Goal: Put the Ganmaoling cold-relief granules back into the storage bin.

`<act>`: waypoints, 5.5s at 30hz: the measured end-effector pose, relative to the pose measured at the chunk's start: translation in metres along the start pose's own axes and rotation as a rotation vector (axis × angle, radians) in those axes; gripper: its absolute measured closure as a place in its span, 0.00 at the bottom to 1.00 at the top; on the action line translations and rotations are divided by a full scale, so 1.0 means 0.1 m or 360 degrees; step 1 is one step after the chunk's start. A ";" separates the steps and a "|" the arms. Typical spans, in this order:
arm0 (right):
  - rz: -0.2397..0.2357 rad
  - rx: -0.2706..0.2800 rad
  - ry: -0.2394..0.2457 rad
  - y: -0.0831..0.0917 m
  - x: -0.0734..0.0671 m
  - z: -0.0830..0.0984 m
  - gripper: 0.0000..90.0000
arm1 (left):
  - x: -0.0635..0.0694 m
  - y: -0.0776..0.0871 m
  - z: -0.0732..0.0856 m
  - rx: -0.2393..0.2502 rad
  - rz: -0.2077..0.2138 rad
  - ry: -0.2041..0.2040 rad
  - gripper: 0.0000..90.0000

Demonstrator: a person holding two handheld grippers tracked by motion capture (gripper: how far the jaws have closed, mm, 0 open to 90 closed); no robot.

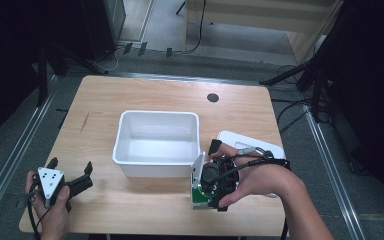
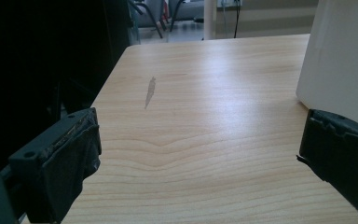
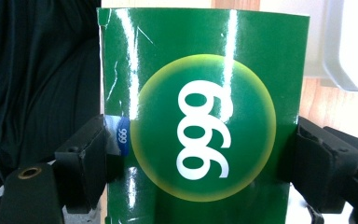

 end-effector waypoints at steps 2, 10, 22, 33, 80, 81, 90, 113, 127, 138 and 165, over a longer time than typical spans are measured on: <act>0.0003 -0.0002 -0.0013 0.04 0.00 -0.01 0.18 | 0.00 0.00 0.00 0.0000 0.0000 -0.0002 0.00; 0.0010 -0.0001 -0.0024 0.19 0.05 -0.03 0.19 | 0.00 0.00 0.00 0.0001 -0.0001 -0.0002 0.00; 0.0039 -0.0019 -0.0010 0.42 0.11 -0.13 0.19 | 0.00 0.00 0.00 0.0001 0.0002 -0.0005 0.00; 0.0053 -0.0026 -0.0016 0.57 0.19 -0.23 0.19 | 0.00 0.00 0.00 -0.0002 0.0002 -0.0004 0.00; 0.0114 -0.0031 0.0055 0.89 0.70 -0.75 0.19 | -0.02 -0.01 0.00 -0.0011 0.0014 0.0016 0.00; 0.0111 -0.0020 0.0080 0.89 0.71 -0.77 0.19 | -0.02 -0.01 0.00 -0.0010 0.0015 0.0016 0.00; 0.0117 -0.0024 0.0110 0.86 0.81 -0.91 0.19 | -0.02 -0.01 0.00 -0.0011 0.0016 0.0022 0.00; 0.0153 0.0005 0.0081 0.67 1.15 -1.00 0.19 | -0.02 -0.01 0.00 -0.0017 0.0024 0.0028 0.00; 0.0135 0.0022 0.0084 0.45 1.24 -1.00 0.19 | -0.02 -0.01 0.00 -0.0022 0.0026 0.0027 0.00; 0.0107 0.0031 0.0048 0.25 1.35 -0.92 0.19 | -0.02 -0.01 0.00 -0.0018 0.0027 0.0026 0.00; 0.0108 0.0025 0.0050 -0.13 1.44 -0.73 0.18 | -0.02 -0.01 0.00 -0.0017 0.0026 0.0029 0.00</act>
Point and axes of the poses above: each handheld gripper's, and its own axes: y roughly backward along the jaws, z roughly out of its underside, x roughly to its right, the point moved 1 cm from there along -y, roughly forward along the jaws, and after that the axes turned 14 degrees about x, right-handed, at the moved point
